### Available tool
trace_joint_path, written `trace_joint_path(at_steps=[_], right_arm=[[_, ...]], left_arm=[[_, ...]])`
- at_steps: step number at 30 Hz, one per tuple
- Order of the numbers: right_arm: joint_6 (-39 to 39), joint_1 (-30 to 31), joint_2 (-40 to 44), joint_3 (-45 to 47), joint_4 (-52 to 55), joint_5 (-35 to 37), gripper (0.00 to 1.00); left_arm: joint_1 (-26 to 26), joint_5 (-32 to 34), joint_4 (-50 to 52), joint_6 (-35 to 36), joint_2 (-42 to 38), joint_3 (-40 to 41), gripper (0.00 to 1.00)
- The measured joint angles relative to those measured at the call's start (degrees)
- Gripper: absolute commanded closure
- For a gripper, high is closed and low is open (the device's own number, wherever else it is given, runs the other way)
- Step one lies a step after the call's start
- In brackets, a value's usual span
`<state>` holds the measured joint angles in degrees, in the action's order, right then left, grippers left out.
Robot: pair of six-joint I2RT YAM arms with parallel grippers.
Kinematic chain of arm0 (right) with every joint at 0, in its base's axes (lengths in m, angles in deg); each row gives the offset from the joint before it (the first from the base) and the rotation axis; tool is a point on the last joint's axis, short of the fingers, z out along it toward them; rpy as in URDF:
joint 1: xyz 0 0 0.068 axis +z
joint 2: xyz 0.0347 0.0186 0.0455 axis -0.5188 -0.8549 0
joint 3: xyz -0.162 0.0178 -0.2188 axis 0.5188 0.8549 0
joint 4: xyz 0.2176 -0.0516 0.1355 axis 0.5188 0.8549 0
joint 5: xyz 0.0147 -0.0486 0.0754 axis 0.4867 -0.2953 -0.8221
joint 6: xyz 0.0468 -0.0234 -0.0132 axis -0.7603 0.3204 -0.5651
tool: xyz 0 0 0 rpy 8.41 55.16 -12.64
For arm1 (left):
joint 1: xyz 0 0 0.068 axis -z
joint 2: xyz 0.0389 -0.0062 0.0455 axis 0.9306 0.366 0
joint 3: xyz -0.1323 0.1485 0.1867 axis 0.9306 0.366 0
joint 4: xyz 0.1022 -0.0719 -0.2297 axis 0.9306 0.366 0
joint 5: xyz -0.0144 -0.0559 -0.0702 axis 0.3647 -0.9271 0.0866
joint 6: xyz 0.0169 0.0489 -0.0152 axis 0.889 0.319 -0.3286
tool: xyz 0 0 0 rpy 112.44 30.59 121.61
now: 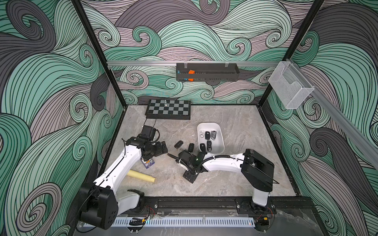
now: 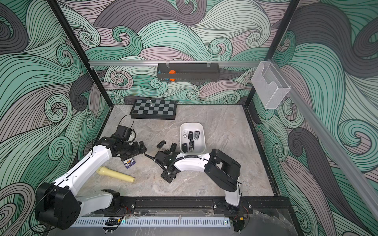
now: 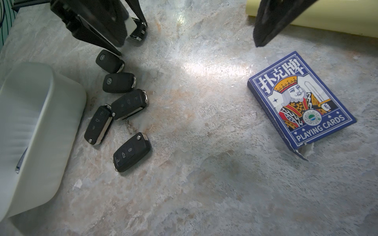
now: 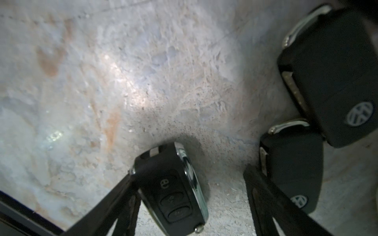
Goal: Place the car key into the storage box
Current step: Pick up the car key from the center of the board.
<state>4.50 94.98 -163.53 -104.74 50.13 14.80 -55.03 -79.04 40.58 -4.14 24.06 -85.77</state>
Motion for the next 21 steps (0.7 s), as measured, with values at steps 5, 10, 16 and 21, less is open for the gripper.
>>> trace_joint_path(at_steps=[5,10,16,21], right_arm=[[-0.28,0.00,0.00,0.24,-0.17,-1.09,0.43],[-0.72,-0.07,0.28,0.72,-0.66,-1.46,0.55],[-1.73,-0.17,0.42,0.76,-0.63,-1.36,0.62],[-3.19,-0.24,1.09,0.68,0.11,-2.58,0.64]], left_arm=[[-0.02,-0.07,-0.02,-0.02,0.00,0.55,0.02],[-0.04,-0.11,-0.02,-0.02,-0.09,0.70,0.02],[-0.04,-0.13,-0.02,-0.02,-0.09,0.70,0.03],[-0.04,-0.15,0.00,0.13,0.09,0.70,0.03]])
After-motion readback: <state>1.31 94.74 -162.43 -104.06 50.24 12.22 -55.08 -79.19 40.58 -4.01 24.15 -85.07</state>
